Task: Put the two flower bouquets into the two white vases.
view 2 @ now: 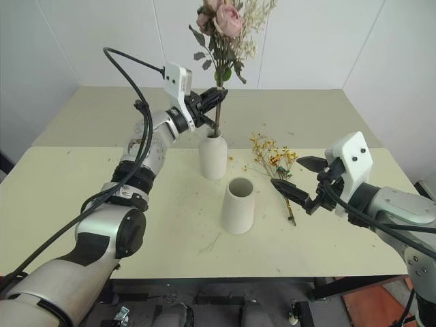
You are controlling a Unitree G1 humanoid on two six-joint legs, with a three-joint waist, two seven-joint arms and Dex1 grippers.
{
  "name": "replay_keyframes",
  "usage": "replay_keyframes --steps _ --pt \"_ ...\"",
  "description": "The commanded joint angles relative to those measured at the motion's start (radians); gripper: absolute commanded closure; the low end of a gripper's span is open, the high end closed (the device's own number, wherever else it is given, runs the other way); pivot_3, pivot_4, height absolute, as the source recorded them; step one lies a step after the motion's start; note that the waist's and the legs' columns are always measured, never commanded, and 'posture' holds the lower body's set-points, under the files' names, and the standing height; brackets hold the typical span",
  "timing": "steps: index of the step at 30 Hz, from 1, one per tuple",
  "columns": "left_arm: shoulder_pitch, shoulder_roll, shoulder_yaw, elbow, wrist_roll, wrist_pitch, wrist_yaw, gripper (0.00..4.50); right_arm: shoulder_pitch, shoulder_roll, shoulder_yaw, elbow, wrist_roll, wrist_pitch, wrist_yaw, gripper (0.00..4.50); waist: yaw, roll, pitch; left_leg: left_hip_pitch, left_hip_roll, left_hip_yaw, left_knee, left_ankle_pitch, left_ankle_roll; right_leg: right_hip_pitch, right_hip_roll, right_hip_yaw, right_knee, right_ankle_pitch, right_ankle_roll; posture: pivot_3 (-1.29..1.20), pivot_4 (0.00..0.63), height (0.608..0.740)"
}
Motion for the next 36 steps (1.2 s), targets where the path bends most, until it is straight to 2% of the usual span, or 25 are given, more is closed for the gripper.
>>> replay_keyframes --steps 1,7,11,16,22,25,29,32,36 --pt "0.029 0.036 -0.012 -0.127 -0.006 0.072 -0.024 3.13 -0.004 -0.015 -0.034 -0.023 0.002 -0.016 0.005 0.00 -0.001 0.000 0.000 0.000 0.000 0.000 0.000 0.000 0.000 0.000 0.000 0.000 0.000 0.000 0.000 0.00 0.150 0.740" --pt "0.155 0.104 -0.026 -0.391 -0.029 0.239 -0.028 1.16 -0.014 -0.028 -0.009 -0.002 -0.027 -0.028 0.024 0.00 0.000 0.000 0.000 0.000 0.000 0.000 0.000 0.000 0.000 0.000 0.000 0.000 0.000 0.000 0.000 0.00 0.150 0.740" --pt "0.306 0.238 -0.015 -0.713 -0.089 0.429 -0.065 0.03 -0.021 -0.037 0.006 0.014 -0.046 -0.024 0.036 0.00 -0.006 0.000 0.000 0.001 0.001 0.000 0.000 0.000 0.000 0.000 0.000 0.000 0.001 0.000 0.000 0.00 0.150 0.740" --pt "0.545 0.487 0.056 -1.070 -0.233 0.575 -0.211 0.03 -0.057 -0.066 0.083 0.066 -0.076 0.052 0.014 0.00 -0.017 0.001 0.000 0.002 0.002 0.001 0.000 0.000 0.000 0.000 0.001 0.001 0.002 0.000 0.000 0.00 0.150 0.740" --pt "0.720 0.705 0.214 -1.225 -0.418 0.646 -0.362 0.03 -0.260 -0.040 0.264 0.219 -0.144 0.245 -0.084 0.00 -0.016 0.001 0.000 0.003 0.003 0.002 0.000 0.000 0.000 0.000 0.001 0.000 0.002 0.000 -0.001 0.00 0.150 0.740" --pt "0.781 0.768 0.276 -1.252 -0.479 0.653 -0.415 0.03 -0.367 -0.010 0.335 0.301 -0.175 0.329 -0.102 0.00 -0.014 0.001 0.000 0.003 0.003 0.002 0.000 0.000 0.000 0.000 0.001 0.001 0.002 0.000 -0.001 0.00 0.150 0.740" --pt "0.868 0.846 0.375 -1.280 -0.554 0.669 -0.474 0.03 -0.502 0.020 0.518 0.403 -0.276 0.412 -0.112 0.00 -0.020 0.001 0.000 0.001 0.004 0.002 -0.001 0.000 0.000 -0.002 0.002 0.000 0.001 0.000 -0.002 0.00 0.150 0.740" --pt "0.911 0.877 0.408 -1.306 -0.588 0.675 -0.483 0.03 -0.572 0.052 0.628 0.494 -0.344 0.423 -0.097 0.00 -0.023 0.001 0.000 0.001 0.004 0.002 -0.001 0.000 0.000 -0.002 0.002 0.000 0.001 -0.001 -0.002 0.00 0.150 0.740" --pt "0.936 0.886 0.410 -1.328 -0.606 0.672 -0.459 0.03 -0.634 0.120 0.687 0.641 -0.420 0.413 -0.093 0.00 -0.022 0.001 0.000 0.001 0.004 0.003 -0.001 0.000 0.000 -0.002 0.002 0.000 0.001 -0.001 -0.002 0.00 0.150 0.740"
